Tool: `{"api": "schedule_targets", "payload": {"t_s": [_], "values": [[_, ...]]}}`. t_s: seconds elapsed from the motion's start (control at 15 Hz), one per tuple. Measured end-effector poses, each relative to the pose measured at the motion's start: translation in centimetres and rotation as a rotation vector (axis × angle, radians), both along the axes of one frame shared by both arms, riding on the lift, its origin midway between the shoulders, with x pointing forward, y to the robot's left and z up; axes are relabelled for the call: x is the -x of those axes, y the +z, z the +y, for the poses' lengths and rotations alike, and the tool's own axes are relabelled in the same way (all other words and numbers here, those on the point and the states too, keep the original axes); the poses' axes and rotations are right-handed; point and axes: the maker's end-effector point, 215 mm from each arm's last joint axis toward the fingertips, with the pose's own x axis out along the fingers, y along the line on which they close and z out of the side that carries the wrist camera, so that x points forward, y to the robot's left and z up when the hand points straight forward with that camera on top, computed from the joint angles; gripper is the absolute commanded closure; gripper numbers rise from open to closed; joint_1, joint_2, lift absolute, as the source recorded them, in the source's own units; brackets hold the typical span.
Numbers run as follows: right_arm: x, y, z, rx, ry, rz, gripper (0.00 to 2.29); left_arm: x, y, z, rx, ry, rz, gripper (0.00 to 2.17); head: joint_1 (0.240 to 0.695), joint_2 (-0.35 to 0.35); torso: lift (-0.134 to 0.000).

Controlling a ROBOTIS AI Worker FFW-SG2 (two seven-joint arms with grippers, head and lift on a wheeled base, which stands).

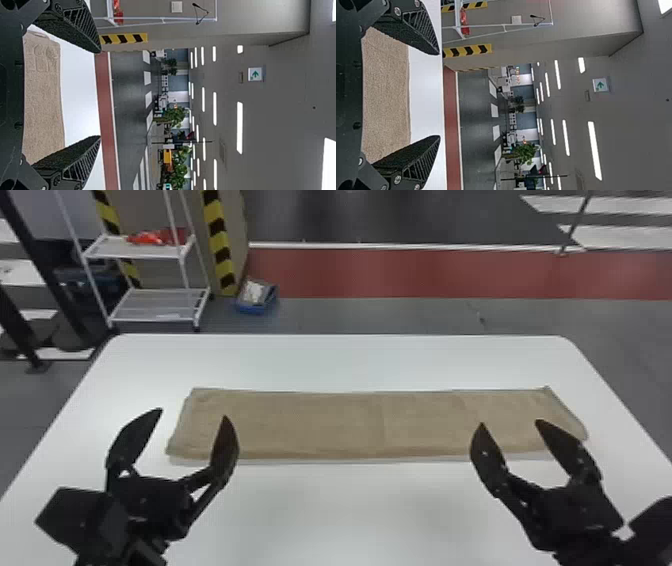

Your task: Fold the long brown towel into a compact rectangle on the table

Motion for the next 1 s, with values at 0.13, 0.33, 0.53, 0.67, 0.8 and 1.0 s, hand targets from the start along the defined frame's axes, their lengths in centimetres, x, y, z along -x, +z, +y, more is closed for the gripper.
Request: {"api": "schedule_targets", "payload": {"t_s": [0.13, 0.33, 0.53, 0.67, 0.8, 1.0], "values": [[0.05, -0.06, 0.04, 0.001, 0.002, 0.001, 0.14, 0.0, 0.06, -0.04, 0.001, 0.0, -0.001, 0.14, 0.695, -0.018, -0.125], [0.2, -0.36, 0.16, 0.004, 0.005, 0.008, 0.14, 0.02, 0.11, -0.11, 0.002, 0.0, -0.003, 0.14, 0.695, -0.018, -0.125], [0.24, -0.44, 0.32, 0.0, 0.011, 0.009, 0.14, -0.05, -0.04, -0.16, 0.003, -0.001, -0.001, 0.14, 0.695, -0.016, -0.125], [0.24, -0.47, 0.27, 0.001, 0.012, 0.009, 0.14, -0.15, -0.07, -0.39, 0.005, -0.005, -0.001, 0.14, 0.695, -0.019, -0.125], [0.25, -0.34, 0.16, 0.003, 0.012, 0.005, 0.14, -0.28, -0.01, -0.6, 0.006, -0.008, -0.002, 0.14, 0.695, -0.023, -0.125], [-0.07, -0.56, -0.04, 0.008, 0.01, 0.011, 0.14, -0.6, -0.35, -0.56, 0.005, -0.008, 0.001, 0.14, 0.695, -0.026, -0.125]]}}
